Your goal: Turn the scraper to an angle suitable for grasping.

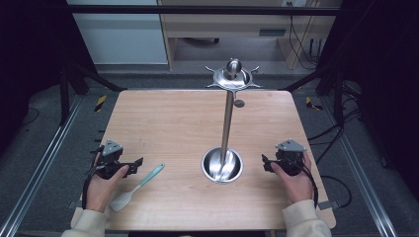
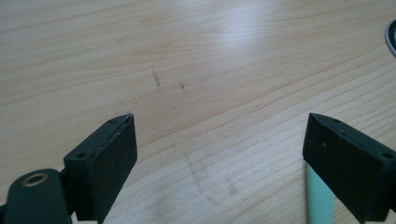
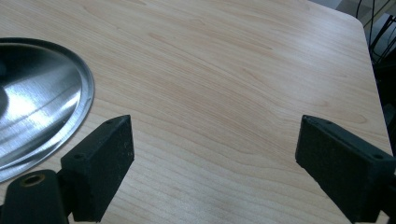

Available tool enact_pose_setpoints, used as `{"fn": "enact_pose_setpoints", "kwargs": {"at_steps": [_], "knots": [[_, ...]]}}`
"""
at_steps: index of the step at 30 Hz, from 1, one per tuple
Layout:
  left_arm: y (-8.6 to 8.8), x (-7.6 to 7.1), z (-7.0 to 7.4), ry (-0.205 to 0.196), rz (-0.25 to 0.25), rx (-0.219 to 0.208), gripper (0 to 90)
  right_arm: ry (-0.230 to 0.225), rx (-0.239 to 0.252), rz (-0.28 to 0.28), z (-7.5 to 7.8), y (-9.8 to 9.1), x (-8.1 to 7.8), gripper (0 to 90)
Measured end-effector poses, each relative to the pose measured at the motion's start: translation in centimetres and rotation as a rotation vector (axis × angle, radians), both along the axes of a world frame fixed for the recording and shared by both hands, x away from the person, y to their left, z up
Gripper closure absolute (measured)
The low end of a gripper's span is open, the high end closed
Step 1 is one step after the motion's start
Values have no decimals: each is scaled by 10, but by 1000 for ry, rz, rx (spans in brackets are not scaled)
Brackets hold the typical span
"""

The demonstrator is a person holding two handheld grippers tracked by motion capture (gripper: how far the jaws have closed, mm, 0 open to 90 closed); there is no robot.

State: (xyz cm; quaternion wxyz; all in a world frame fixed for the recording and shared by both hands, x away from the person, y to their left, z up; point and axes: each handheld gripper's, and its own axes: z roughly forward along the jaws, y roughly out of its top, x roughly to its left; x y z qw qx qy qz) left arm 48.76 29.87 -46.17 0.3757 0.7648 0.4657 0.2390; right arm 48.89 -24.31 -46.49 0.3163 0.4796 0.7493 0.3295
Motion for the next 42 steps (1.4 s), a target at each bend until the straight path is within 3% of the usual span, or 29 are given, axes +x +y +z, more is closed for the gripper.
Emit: {"fn": "enact_pose_setpoints", "kwargs": {"at_steps": [2,5,7,12,14,18,25,31,38,42], "knots": [[-3,2,-2,16,-16,-5,98,3,-7,-1,-1,0,1,121],[-9,4,-8,73,-7,37,153,5,-2,-10,-2,1,2,128],[-13,4,-8,97,-19,33,169,0,-9,-11,-1,1,1,136],[-23,2,-9,108,-64,79,200,-3,-14,-18,-1,2,1,153],[-26,2,-10,117,-81,109,251,-1,-14,-20,-1,2,2,159],[-31,2,-14,129,-106,147,400,5,-17,-14,-2,3,2,198],[-39,0,-16,160,-198,159,733,16,-18,-3,-2,5,2,222],[-42,1,-19,178,-214,162,900,18,-17,-2,-2,5,2,222],[-48,-1,-22,186,-231,184,900,9,-13,2,-1,3,1,222],[-47,-1,-21,192,-254,168,900,4,-10,1,0,2,1,222]]}}
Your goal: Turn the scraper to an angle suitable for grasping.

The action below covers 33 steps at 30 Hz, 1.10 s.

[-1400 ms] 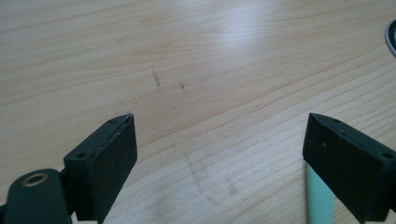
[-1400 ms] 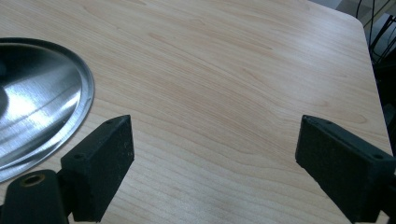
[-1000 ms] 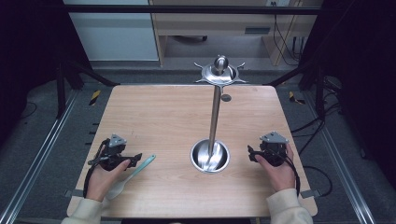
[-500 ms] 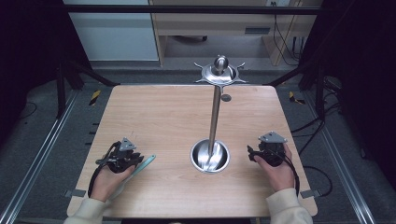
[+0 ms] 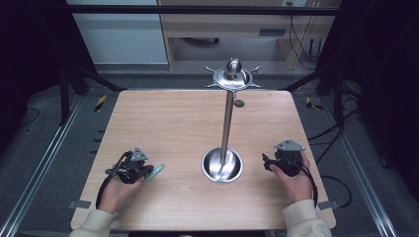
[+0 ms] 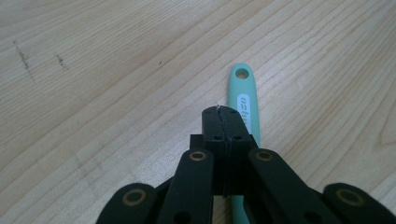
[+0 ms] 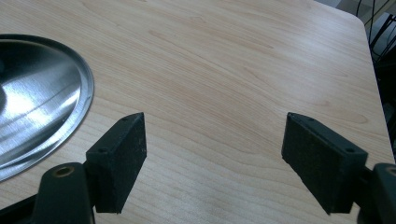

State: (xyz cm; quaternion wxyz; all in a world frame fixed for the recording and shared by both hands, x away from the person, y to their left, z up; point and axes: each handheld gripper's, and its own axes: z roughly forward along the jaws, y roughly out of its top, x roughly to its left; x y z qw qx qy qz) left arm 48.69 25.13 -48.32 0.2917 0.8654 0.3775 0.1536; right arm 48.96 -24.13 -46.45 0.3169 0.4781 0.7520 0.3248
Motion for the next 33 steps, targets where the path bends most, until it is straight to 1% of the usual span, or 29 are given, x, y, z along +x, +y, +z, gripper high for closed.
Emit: {"fn": "enact_pose_setpoints", "kwargs": {"at_steps": [3,4,5,6,8,9,10,11,12,15,17,19,20,22,23,25,26,27,29,30,31,32,33], "knots": [[-5,-4,0,10,-34,-9,900,-1,5,-2,0,-1,-1,222],[-5,-4,0,10,-34,-9,900,-1,5,-2,0,-1,-1,222],[-12,-8,0,10,-67,0,900,3,3,-3,0,0,0,223],[-15,-10,0,14,-82,-2,900,1,1,0,0,0,0,223],[-21,-15,1,17,-119,12,900,1,-1,3,0,0,0,224],[-21,-15,1,17,-119,12,900,1,-1,3,0,0,0,224],[-25,-19,1,23,-148,18,900,-1,-2,4,0,0,0,225],[-25,-20,2,24,-155,25,900,0,-4,4,0,0,0,225],[-27,-21,2,31,-165,19,900,1,-3,5,0,1,0,226],[-29,-22,4,41,-189,33,900,2,-4,3,0,1,-1,226],[-31,-21,6,38,-195,35,900,5,-2,5,0,1,-1,226],[-32,-21,10,30,-203,54,900,3,-4,7,0,1,-1,226],[-32,-21,10,30,-203,54,900,1,-7,7,0,1,-1,226],[-35,-20,17,25,-213,76,900,1,-3,7,0,2,-1,226],[-35,-20,17,25,-213,76,900,0,-6,9,0,2,-1,226],[-36,-16,25,42,-220,103,882,2,-5,8,0,2,-1,226],[-36,-16,25,42,-220,103,874,2,-5,8,0,2,-1,226],[-39,-14,28,47,-229,109,866,5,-6,11,0,3,-1,226],[-42,-13,31,70,-260,124,825,3,-5,14,0,3,-1,226],[-44,-12,32,99,-278,142,804,2,-6,14,0,3,-1,226],[-46,-11,33,110,-278,150,777,2,-8,14,0,2,-1,226],[-47,-10,34,113,-288,157,761,4,-6,11,0,3,-1,225],[-48,-10,35,116,-291,152,758,4,-7,11,0,3,-1,225]]}}
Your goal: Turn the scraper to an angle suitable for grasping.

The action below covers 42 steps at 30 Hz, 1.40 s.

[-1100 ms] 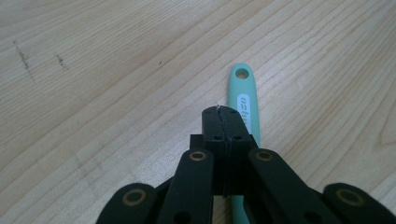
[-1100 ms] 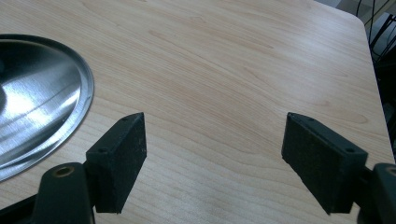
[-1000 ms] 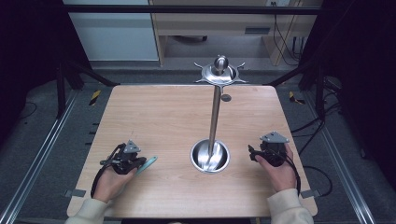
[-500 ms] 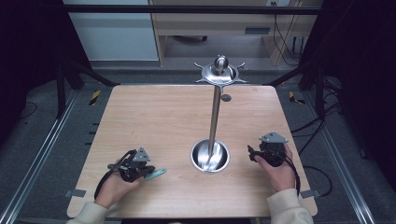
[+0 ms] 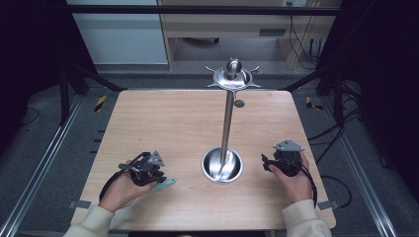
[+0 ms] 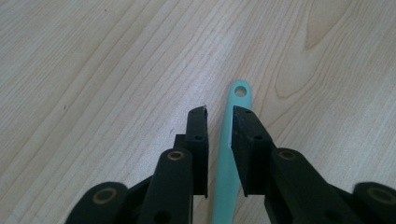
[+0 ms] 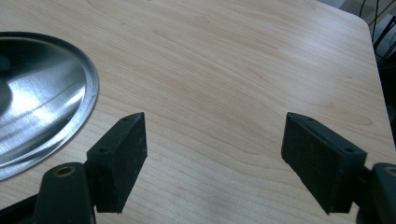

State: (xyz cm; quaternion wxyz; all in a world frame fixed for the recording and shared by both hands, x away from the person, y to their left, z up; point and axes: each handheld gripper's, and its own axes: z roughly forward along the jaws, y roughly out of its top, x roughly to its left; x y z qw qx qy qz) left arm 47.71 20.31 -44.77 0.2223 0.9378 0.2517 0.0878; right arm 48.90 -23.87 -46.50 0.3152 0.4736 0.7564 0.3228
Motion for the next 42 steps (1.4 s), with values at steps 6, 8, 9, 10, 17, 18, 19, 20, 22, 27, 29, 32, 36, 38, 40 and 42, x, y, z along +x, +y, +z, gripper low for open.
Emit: {"fn": "enact_pose_setpoints", "kwargs": {"at_steps": [6,8,9,10,17,18,19,20,22,27,29,32,36,38,40,42], "knots": [[-13,3,5,44,-41,58,724,1,4,0,0,1,0,223],[-16,5,5,55,-46,68,723,0,3,5,0,0,0,222],[-17,5,5,63,-46,75,719,1,3,4,0,0,0,222],[-19,6,4,72,-44,83,715,2,4,1,0,0,0,222],[-29,9,-4,106,-67,157,662,0,7,3,0,0,0,221],[-29,9,-4,106,-67,157,663,0,7,3,0,0,0,221],[-31,10,-4,112,-71,168,662,1,8,1,0,0,0,221],[-31,11,-4,113,-72,166,660,1,8,3,0,0,0,221],[-32,11,-5,119,-76,169,664,1,7,4,0,0,0,221],[-33,13,-7,121,-80,199,661,1,9,2,0,0,0,220],[-33,14,-8,120,-80,199,660,0,8,4,0,0,0,221],[-32,15,-11,132,-80,200,663,2,8,3,0,1,0,220],[-32,15,-12,137,-86,209,666,1,9,4,0,0,0,220],[-33,15,-12,137,-88,215,669,1,9,4,0,0,0,220],[-33,15,-13,136,-90,218,676,3,6,2,1,1,0,220],[-34,15,-14,139,-95,220,681,3,6,3,1,1,0,220]]}}
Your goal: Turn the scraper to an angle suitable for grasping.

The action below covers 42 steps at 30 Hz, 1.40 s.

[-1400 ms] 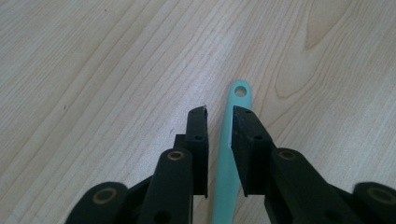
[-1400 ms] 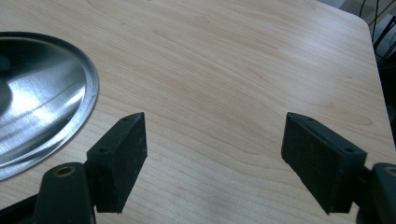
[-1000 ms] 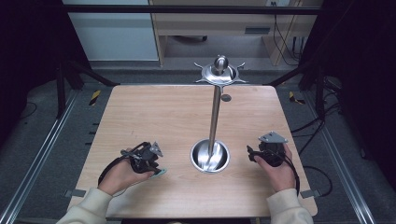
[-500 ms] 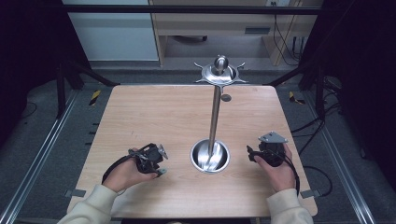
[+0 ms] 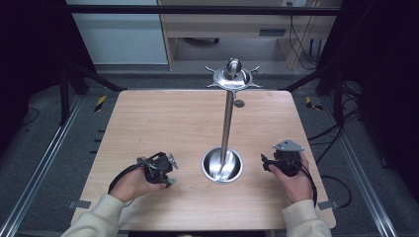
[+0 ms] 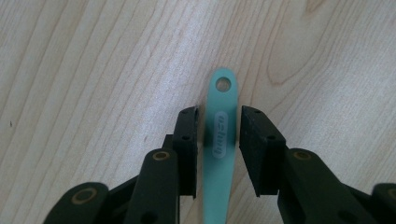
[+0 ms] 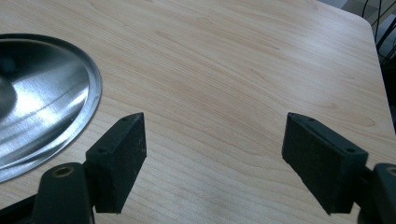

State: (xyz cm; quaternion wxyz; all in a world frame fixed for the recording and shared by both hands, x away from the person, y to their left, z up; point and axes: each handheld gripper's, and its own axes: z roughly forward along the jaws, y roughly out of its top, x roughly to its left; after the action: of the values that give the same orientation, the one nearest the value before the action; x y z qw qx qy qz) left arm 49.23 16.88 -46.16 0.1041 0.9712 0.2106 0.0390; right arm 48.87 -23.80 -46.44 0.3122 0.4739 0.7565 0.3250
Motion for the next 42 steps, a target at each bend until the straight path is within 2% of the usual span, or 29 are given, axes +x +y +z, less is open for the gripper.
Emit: {"fn": "enact_pose_setpoints", "kwargs": {"at_steps": [5,11,18,20,21,22,23,25,26,27,31,36,40,42], "knots": [[-1,0,-2,5,-6,5,715,-5,1,2,0,-1,0,220],[-2,-1,-1,-8,-6,23,738,-4,5,-1,0,-1,0,220],[10,-6,28,-77,43,-70,742,-5,2,3,0,-1,0,216],[12,-7,33,-92,46,-82,742,-6,5,2,0,-1,0,215],[16,-8,44,-117,59,-109,743,-5,6,-1,1,-1,0,209],[16,-8,44,-117,59,-109,743,-5,6,-1,1,-1,0,209],[19,-9,53,-138,68,-133,744,-5,7,3,0,-1,0,207],[24,-11,61,-156,76,-153,744,-4,7,2,0,-1,0,204],[25,-11,64,-156,83,-170,745,-6,5,5,0,0,0,204],[25,-11,64,-156,83,-170,745,-6,5,5,0,0,0,204],[34,-15,79,-181,96,-219,745,-6,5,6,0,0,0,195],[38,-18,89,-199,105,-242,745,-7,6,7,0,0,1,177],[42,-21,103,-233,126,-285,745,-1,32,-3,2,0,0,100],[43,-22,108,-244,120,-292,746,-2,42,-2,2,1,0,84]]}}
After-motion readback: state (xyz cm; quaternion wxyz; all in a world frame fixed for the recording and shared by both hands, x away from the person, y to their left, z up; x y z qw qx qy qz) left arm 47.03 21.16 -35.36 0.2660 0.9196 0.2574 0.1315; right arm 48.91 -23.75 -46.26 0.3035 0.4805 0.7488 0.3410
